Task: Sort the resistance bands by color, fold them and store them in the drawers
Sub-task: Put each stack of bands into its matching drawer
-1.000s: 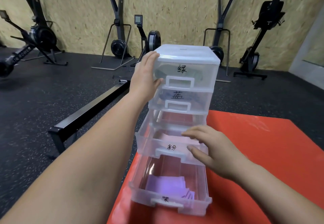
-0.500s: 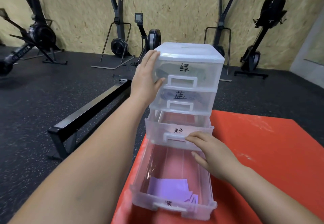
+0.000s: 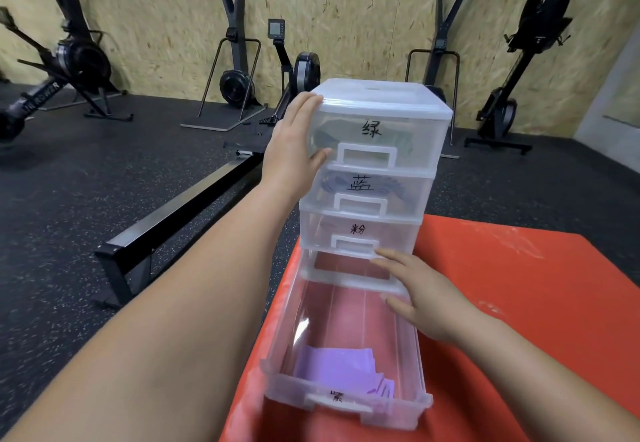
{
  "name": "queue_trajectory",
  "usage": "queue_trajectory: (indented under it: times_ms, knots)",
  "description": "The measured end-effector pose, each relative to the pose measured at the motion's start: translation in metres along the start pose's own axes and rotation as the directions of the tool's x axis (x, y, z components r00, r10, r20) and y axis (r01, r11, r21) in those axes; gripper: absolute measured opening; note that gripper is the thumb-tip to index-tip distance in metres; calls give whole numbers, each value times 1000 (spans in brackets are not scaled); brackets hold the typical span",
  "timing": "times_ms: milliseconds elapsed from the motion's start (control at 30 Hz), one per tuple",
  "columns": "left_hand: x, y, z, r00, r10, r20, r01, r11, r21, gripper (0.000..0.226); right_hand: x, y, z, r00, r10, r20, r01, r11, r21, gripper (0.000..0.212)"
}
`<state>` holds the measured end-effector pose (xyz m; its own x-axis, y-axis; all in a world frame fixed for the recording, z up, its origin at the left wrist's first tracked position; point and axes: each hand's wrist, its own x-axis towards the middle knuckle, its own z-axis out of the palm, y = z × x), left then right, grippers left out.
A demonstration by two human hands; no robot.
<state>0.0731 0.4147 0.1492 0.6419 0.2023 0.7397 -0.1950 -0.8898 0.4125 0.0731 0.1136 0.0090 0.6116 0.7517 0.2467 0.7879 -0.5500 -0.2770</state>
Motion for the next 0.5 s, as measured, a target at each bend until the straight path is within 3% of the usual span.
queue_trajectory:
  times_ms: [100,200,267,333,400,500]
  knots:
    - [1,2,-3,999,-16,33,15,1000,21,88,-39,-39,-4,996,-94,-11,94,983,157,47]
    - [1,4,-7,997,-25,77,22,999,33,94,-82,-79,0,981,-175,85,145,950,278,31]
    - [0,4,-8,996,-21,88,18,999,39,96,-106,-89,11,953,-239,183,194,953,234,27]
    - [-1,5,-9,996,-26,89,22,999,40,98,-124,-88,26,938,-267,222,259,964,66,34]
    - [-1,5,-8,996,-28,89,25,999,42,99,-130,-82,40,944,-277,177,288,957,-41,46]
    - [-2,6,-9,996,-20,85,16,999,51,98,-117,-75,45,954,-285,91,290,955,-58,55]
